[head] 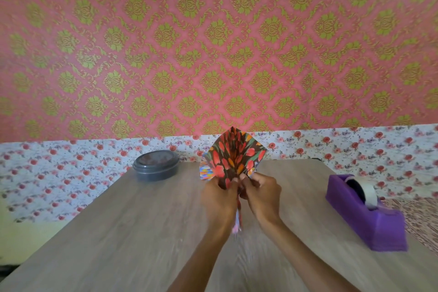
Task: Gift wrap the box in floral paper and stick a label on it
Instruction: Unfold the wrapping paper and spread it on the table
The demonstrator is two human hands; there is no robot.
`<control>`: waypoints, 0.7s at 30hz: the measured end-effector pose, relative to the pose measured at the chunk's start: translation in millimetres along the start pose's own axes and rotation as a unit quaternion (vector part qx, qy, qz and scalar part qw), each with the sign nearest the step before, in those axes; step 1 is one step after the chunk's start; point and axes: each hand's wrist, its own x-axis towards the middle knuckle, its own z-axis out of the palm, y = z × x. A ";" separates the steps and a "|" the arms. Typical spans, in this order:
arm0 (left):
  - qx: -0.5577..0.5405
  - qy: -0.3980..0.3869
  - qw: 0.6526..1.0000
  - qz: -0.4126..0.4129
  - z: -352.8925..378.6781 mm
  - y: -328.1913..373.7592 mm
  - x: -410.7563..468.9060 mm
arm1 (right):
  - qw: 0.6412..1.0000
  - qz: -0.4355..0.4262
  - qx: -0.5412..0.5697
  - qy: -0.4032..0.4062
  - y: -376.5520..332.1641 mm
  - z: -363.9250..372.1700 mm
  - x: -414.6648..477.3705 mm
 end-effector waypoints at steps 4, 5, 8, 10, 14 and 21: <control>0.068 0.046 0.997 0.005 -20.9 -9.0 21.9 | 0.987 -0.031 -0.146 0.055 -2.0 -22.6 18.2; 0.076 0.063 0.995 0.001 -31.5 -14.6 31.5 | 0.983 -0.009 -0.171 0.070 1.9 -35.1 26.1; 0.106 0.080 0.991 -0.006 -68.9 -29.6 57.7 | 0.973 0.046 -0.205 0.096 23.1 -68.4 48.4; 0.112 0.065 0.991 -0.024 -79.6 -36.8 65.2 | 0.972 0.051 -0.214 0.079 33.8 -78.0 55.1; 0.063 0.036 0.997 -0.033 -65.0 -40.6 61.3 | 0.981 0.092 -0.170 0.005 41.7 -66.0 53.3; -0.021 0.043 0.999 0.002 -34.6 -35.4 37.9 | 0.975 0.201 0.076 -0.056 20.6 -43.4 27.1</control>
